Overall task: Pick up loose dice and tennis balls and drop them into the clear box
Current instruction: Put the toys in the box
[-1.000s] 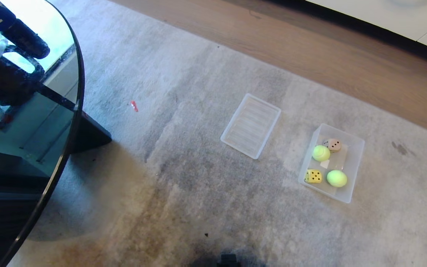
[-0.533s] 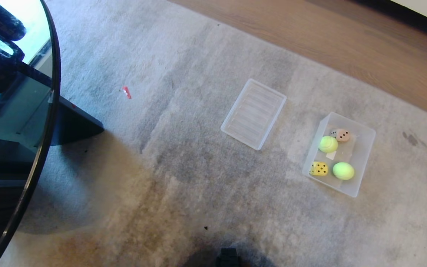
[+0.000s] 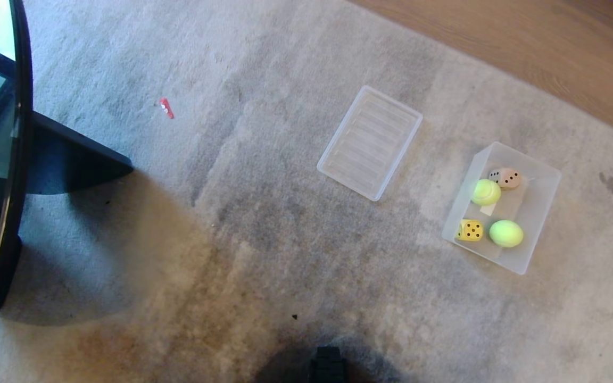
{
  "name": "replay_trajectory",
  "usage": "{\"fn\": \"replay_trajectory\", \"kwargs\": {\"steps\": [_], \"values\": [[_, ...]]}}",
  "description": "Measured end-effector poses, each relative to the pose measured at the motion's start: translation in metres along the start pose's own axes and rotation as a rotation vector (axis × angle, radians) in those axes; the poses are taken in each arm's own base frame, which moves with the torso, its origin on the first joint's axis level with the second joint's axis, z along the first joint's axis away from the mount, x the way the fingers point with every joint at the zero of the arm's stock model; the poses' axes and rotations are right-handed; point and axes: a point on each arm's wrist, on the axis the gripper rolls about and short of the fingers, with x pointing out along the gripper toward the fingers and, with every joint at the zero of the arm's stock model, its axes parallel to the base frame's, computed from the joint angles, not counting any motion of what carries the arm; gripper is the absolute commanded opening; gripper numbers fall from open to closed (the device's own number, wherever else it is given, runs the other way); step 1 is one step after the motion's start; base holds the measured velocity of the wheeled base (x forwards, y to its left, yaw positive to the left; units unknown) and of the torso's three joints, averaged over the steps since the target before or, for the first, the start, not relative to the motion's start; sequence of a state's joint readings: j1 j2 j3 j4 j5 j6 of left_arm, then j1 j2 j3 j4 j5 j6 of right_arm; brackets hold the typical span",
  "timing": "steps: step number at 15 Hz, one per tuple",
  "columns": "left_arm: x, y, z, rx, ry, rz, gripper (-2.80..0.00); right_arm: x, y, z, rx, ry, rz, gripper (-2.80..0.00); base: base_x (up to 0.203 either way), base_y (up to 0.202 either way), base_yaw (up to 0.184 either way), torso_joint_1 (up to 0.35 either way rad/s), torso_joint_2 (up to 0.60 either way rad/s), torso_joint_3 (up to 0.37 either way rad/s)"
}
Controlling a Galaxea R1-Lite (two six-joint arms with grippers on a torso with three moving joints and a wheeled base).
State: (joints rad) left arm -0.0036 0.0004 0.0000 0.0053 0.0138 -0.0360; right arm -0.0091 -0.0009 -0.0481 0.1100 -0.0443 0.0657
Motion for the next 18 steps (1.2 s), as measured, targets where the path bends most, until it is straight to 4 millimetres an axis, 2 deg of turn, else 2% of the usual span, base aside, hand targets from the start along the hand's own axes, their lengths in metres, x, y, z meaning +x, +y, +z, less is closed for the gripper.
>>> {"fn": "replay_trajectory", "kwargs": {"steps": [10, 13, 15, 16, 18], "values": [[0.0, 0.0, 0.0, -0.049, 0.0, 0.01, -2.8, -0.001, 0.0, 0.004, 0.004, 0.0, -0.02, -2.8, 0.0, 0.0, 0.0, 0.0, 0.0, -0.052], [0.0, 0.0, 0.0, -0.059, 0.0, 0.01, -2.8, 0.0, 0.001, 0.035, 0.044, 0.0, -0.053, -2.8, 0.0, 0.0, 0.0, 0.0, 0.0, 0.0], [0.0, 0.0, 0.0, -0.059, -0.001, 0.01, -2.8, 0.015, 0.004, 0.064, 0.079, 0.056, -0.067, -2.8, 0.0, 0.0, 0.0, 0.0, 0.0, 0.0], [0.0, 0.0, 0.0, -0.059, 0.0, 0.011, -2.8, 0.028, 0.005, 0.08, 0.103, 0.081, -0.076, -2.8, 0.0, 0.0, 0.0, 0.0, 0.0, 0.0], [0.0, 0.0, 0.0, -0.059, 0.0, 0.011, -2.8, 0.07, 0.008, 0.107, 0.151, 0.137, -0.11, -2.8, 0.0, 0.0, 0.0, 0.0, 0.0, 0.0]]}}
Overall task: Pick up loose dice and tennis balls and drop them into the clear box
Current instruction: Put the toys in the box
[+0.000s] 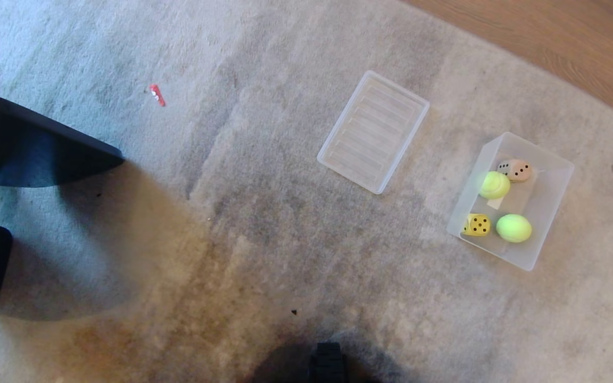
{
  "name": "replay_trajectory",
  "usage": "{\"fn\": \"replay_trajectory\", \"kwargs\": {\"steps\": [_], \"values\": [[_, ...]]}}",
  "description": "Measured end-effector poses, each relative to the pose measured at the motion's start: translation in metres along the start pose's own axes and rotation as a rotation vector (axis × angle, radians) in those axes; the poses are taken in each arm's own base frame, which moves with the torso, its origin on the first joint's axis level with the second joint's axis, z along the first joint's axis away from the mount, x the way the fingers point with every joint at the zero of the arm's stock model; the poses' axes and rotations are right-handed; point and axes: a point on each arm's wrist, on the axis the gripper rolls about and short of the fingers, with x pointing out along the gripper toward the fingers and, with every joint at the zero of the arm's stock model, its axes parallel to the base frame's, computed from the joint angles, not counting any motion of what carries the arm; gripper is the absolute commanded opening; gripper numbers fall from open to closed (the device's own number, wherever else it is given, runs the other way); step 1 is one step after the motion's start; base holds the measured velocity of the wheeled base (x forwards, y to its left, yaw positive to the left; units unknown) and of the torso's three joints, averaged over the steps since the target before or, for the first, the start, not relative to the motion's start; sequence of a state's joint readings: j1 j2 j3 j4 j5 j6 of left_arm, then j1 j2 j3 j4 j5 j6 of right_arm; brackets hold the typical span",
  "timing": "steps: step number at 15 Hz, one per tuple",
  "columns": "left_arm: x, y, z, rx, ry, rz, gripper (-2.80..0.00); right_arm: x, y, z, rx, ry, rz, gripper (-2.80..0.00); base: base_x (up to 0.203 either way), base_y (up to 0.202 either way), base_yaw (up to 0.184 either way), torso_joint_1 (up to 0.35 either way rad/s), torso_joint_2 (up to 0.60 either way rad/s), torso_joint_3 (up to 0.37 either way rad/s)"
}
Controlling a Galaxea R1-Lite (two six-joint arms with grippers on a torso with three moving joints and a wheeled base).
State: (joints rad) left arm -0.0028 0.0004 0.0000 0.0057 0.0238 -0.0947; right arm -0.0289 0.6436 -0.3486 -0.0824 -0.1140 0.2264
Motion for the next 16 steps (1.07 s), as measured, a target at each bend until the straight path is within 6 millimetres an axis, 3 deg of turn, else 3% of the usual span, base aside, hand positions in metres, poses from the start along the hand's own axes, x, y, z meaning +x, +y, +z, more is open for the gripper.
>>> {"fn": "replay_trajectory", "kwargs": {"steps": [4, 8, 11, 15, 16], "values": [[0.0, 0.0, 0.0, 0.0, 0.0, -0.001, -2.8, 0.107, 0.011, 0.033, 0.065, 0.028, -0.092, -2.8, 0.0, 0.0, 0.0, 0.0, 0.0, 0.0], [0.0, 0.0, 0.0, 0.0, 0.0, 0.0, -2.8, 0.203, 0.009, 0.033, 0.152, -0.073, -0.141, -2.8, 0.0, 0.0, 0.0, 0.0, 0.0, 0.0], [0.0, 0.0, 0.0, 0.0, 0.0, 0.0, -2.8, 0.247, 0.006, 0.021, 0.248, -0.141, -0.128, -2.8, 0.0, 0.0, 0.0, 0.0, 0.0, 0.0], [0.0, 0.0, 0.0, 0.0, 0.0, -0.001, -2.8, 0.28, 0.004, 0.004, 0.267, -0.134, -0.129, -2.8, 0.0, 0.0, 0.0, 0.0, 0.0, 0.0], [0.0, 0.0, 0.0, 0.0, 0.0, -0.001, -2.8, 0.285, 0.004, 0.001, 0.271, -0.133, -0.127, -1.62, 0.0, 0.0, 0.0, 0.0, 0.0, 0.0]]}}
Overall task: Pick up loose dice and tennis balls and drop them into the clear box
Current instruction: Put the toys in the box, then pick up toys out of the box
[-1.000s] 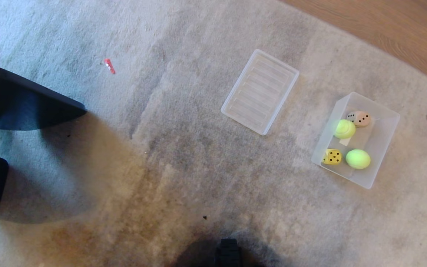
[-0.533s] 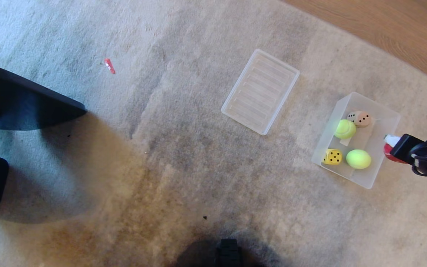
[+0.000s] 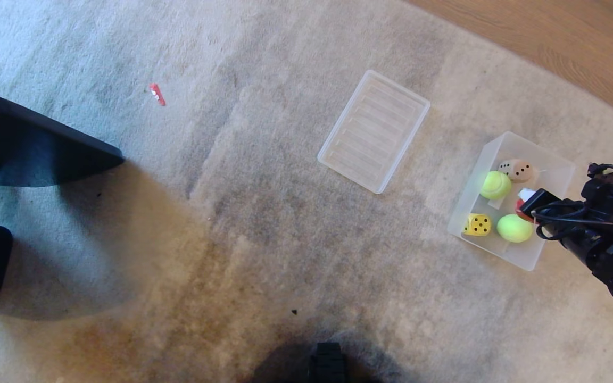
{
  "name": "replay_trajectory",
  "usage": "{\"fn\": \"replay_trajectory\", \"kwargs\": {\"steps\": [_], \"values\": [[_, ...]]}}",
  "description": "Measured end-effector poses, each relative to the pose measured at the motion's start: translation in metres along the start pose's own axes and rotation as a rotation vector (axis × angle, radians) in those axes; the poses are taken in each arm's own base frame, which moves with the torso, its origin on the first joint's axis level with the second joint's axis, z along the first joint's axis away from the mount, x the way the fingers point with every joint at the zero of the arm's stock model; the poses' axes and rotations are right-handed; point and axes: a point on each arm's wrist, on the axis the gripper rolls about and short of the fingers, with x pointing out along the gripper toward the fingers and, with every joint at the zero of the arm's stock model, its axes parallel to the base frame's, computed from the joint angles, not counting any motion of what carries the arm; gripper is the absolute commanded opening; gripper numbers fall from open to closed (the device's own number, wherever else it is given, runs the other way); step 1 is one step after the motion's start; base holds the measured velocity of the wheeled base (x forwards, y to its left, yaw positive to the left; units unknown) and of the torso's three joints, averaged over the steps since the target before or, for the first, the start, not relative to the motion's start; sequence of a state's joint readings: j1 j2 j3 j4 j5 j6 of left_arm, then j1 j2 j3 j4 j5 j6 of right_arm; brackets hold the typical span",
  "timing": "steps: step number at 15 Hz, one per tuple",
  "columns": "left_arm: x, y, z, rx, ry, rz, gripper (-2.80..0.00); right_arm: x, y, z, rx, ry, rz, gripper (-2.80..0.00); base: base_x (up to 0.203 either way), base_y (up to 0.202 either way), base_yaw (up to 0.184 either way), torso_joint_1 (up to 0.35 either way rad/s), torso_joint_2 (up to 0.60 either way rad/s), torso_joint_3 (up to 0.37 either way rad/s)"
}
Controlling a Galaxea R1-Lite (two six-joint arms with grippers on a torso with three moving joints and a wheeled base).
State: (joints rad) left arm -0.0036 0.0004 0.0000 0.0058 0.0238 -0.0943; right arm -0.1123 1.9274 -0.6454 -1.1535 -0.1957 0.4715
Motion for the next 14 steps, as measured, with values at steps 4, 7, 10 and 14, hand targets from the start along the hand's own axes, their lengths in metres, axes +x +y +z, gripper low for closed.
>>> {"fn": "replay_trajectory", "kwargs": {"steps": [4, 7, 10, 14], "values": [[0.0, 0.0, 0.0, 0.0, 0.0, 0.001, -2.8, 0.012, -0.004, -0.013, 0.0, 0.027, -0.009, 0.0, 0.0, 0.0, 0.0, 0.0, 0.0, 0.0], [0.0, 0.0, 0.0, 0.0, 0.0, 0.001, -2.8, 0.014, -0.005, -0.017, -0.002, 0.036, -0.009, 0.0, 0.0, 0.0, 0.0, 0.0, 0.0, 0.0], [0.0, 0.0, 0.0, 0.0, 0.0, 0.0, -2.8, 0.009, -0.003, -0.01, -0.002, 0.022, -0.002, 0.0, 0.0, 0.0, 0.0, 0.0, 0.0, 0.0], [0.0, 0.0, 0.0, 0.0, 0.0, 0.001, -2.8, -0.022, 0.01, 0.023, 0.002, -0.02, 0.026, -2.8, 0.0, 0.0, 0.0, 0.0, 0.0, 0.0]]}}
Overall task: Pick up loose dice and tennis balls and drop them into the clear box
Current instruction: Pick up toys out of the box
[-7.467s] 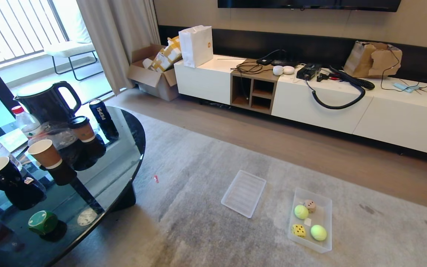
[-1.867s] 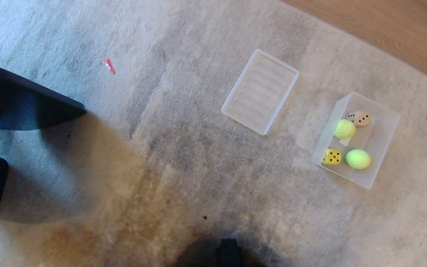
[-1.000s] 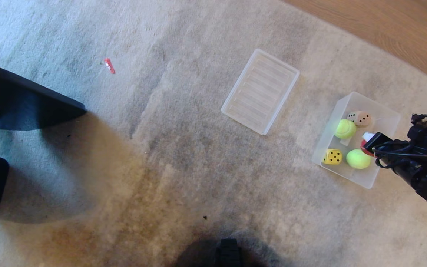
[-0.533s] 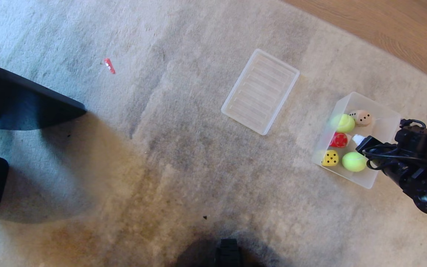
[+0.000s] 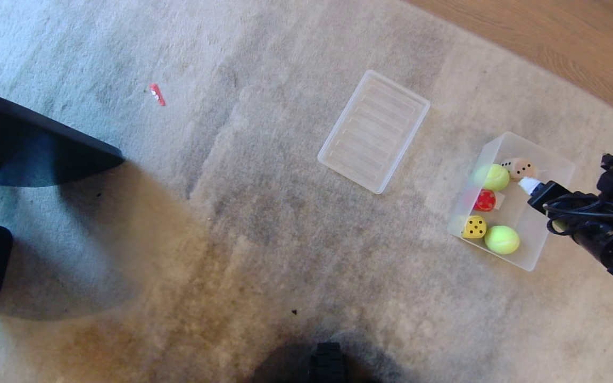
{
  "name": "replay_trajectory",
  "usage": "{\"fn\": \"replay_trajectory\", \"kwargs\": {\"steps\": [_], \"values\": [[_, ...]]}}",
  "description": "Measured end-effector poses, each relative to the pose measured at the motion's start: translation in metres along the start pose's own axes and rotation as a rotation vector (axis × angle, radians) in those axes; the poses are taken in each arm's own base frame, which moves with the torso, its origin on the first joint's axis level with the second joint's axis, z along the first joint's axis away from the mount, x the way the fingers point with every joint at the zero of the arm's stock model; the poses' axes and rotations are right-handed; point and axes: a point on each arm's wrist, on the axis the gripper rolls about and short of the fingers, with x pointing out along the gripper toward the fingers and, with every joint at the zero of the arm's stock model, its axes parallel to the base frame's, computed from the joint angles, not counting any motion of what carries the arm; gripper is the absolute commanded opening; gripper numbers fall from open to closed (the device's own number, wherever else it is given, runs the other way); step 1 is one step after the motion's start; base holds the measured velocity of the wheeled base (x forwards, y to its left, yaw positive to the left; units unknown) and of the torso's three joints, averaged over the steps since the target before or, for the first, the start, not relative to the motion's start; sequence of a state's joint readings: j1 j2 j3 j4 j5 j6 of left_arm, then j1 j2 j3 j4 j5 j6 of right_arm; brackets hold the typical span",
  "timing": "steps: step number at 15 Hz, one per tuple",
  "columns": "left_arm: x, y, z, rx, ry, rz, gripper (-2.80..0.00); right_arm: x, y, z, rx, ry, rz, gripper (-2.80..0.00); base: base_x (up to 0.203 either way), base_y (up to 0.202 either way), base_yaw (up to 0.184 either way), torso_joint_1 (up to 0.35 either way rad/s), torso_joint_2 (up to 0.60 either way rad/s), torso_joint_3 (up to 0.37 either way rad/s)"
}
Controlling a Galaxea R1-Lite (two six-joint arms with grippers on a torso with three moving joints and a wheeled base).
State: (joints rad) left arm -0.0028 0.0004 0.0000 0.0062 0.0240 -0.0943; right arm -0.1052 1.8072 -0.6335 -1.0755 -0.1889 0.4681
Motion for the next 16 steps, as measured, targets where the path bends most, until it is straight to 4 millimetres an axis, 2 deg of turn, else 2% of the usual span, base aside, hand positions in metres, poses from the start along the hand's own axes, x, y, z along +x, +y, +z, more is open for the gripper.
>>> {"fn": "replay_trajectory", "kwargs": {"steps": [2, 4, 7, 9, 11, 13, 15, 16], "values": [[0.0, 0.0, 0.0, 0.0, 0.0, 0.0, -2.8, -0.028, 0.011, 0.022, 0.001, -0.01, 0.029, -2.8, 0.0, 0.0, 0.0, 0.0, 0.0, 0.0], [0.0, 0.0, 0.0, 0.0, 0.0, 0.0, -2.8, -0.066, 0.023, 0.046, -0.005, -0.015, 0.073, -2.8, 0.0, 0.0, 0.0, 0.0, 0.0, 0.0], [0.0, 0.0, 0.0, 0.0, 0.0, 0.0, -2.8, -0.141, 0.028, 0.074, -0.055, 0.0, 0.147, -2.8, 0.0, 0.0, 0.0, 0.0, 0.0, 0.0], [0.002, 0.0, 0.001, 0.0, 0.03, 0.01, -2.8, -0.197, 0.018, 0.083, -0.1, 0.013, 0.168, -2.8, 0.0, 0.0, 0.0, 0.0, 0.0, 0.0], [0.011, -0.001, 0.003, -0.001, 0.134, 0.042, -2.8, -0.245, 0.0, 0.08, -0.134, 0.028, 0.158, -2.8, 0.0, 0.0, 0.0, 0.0, 0.0, 0.0], [0.024, -0.001, 0.004, -0.006, 0.302, 0.08, -2.8, -0.284, -0.026, 0.06, -0.157, 0.063, 0.14, -2.8, 0.0, 0.0, 0.0, 0.0, 0.0, 0.0], [0.034, 0.0, 0.003, -0.01, 0.427, 0.105, -2.8, -0.305, -0.046, 0.038, -0.173, 0.104, 0.11, -2.8, 0.0, 0.0, 0.0, 0.0, 0.0, 0.0], [0.037, 0.0, 0.003, -0.014, 0.462, 0.116, -2.8, -0.313, -0.051, 0.035, -0.172, 0.093, 0.104, -2.8, 0.0, 0.0, 0.0, 0.0, 0.0, 0.0]]}}
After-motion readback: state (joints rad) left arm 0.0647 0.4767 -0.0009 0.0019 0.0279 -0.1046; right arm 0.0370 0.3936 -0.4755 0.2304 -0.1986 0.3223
